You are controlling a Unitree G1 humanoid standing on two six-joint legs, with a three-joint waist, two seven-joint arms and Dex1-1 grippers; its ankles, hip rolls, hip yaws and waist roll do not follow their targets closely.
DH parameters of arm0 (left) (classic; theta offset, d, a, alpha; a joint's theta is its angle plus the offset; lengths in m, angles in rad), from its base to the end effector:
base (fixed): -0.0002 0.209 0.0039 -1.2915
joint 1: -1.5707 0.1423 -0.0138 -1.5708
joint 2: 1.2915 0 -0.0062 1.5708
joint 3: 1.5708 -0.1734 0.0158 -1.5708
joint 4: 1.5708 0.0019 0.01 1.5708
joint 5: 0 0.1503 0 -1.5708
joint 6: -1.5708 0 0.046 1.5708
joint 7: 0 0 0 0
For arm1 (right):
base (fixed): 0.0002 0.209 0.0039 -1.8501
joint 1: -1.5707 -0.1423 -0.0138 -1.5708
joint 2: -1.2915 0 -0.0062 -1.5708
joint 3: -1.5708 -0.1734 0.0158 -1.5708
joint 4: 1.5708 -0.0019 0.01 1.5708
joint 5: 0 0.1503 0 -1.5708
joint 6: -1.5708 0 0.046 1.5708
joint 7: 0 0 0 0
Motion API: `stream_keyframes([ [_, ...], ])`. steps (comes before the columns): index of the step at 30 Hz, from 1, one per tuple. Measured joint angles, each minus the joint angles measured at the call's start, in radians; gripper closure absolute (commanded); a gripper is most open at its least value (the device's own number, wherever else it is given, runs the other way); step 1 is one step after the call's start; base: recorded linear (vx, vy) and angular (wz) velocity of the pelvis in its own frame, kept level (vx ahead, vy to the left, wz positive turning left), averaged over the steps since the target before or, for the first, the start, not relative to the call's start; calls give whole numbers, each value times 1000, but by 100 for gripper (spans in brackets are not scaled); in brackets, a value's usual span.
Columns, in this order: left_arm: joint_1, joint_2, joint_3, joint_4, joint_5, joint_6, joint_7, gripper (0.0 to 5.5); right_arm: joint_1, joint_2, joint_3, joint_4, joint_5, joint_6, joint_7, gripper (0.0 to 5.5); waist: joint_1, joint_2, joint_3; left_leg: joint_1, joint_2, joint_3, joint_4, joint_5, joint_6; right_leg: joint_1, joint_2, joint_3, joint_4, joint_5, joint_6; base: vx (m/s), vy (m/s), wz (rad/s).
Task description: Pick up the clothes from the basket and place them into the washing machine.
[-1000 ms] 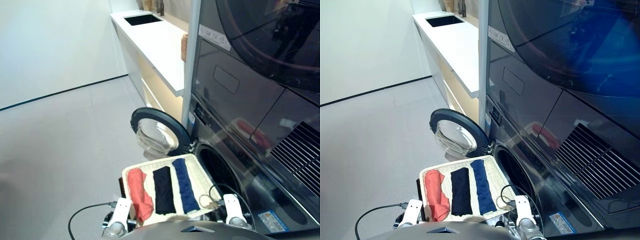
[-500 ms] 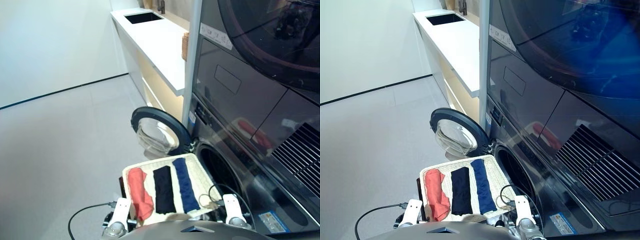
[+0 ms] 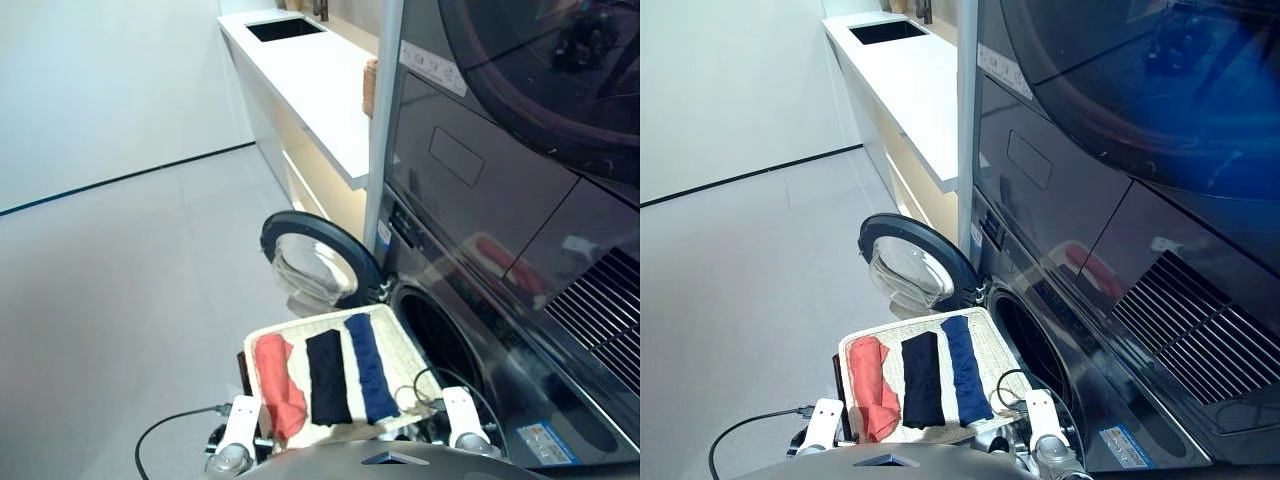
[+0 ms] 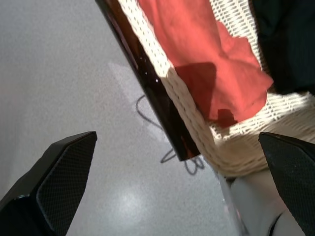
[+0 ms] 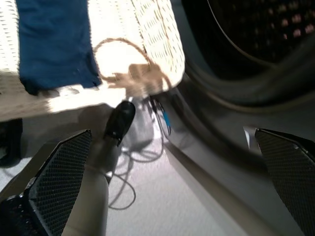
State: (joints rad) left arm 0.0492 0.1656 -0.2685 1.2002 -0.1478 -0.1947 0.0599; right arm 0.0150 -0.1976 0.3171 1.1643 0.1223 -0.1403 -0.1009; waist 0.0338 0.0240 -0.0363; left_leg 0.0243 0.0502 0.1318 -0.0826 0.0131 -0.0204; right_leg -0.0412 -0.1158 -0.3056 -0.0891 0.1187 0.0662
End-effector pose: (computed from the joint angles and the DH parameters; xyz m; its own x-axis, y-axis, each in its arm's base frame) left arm 0.0691 0.1871 -0.1219 0.4872 0.0925 -0.8684 0.0929 0.9832 0.1569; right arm 0.0847 -0.1917 -0.1178 0.5035 -0.1244 -0.8550 -0.1513 0.9616 -0.2291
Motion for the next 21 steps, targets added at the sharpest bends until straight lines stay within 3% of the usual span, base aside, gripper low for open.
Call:
stream_keyframes([
  [7, -127, 7, -45, -57, -30, -19, 50, 0, -108, -22, 86, -132, -1, -9, -1, 0, -3, -11, 95, -118, -4, 7, 24, 17, -1, -112, -1, 6, 4, 31, -12, -108, 37, -31],
  [12, -300, 14, -86, -76, -39, -23, 105, 0, -263, -34, 148, -218, -1, -21, -12, 0, -5, -44, 228, -253, -10, 8, 87, 26, -1, -244, -7, 22, 45, 60, -36, -133, 62, -54],
  [15, -389, 17, -116, -55, -48, -27, 136, 0, -339, -32, 193, -218, -1, -22, -28, 0, -6, -55, 253, -321, -12, 9, 104, 29, 1, -318, -14, 27, 72, 56, -30, -69, 32, -8],
  [21, -582, 79, -128, -51, -56, -38, 195, 0, -500, -26, 237, -278, -1, -40, -57, 0, -12, -88, 348, -474, -8, 8, 160, 33, 0, -468, -17, 36, 119, 68, -47, -40, 13, 0],
])
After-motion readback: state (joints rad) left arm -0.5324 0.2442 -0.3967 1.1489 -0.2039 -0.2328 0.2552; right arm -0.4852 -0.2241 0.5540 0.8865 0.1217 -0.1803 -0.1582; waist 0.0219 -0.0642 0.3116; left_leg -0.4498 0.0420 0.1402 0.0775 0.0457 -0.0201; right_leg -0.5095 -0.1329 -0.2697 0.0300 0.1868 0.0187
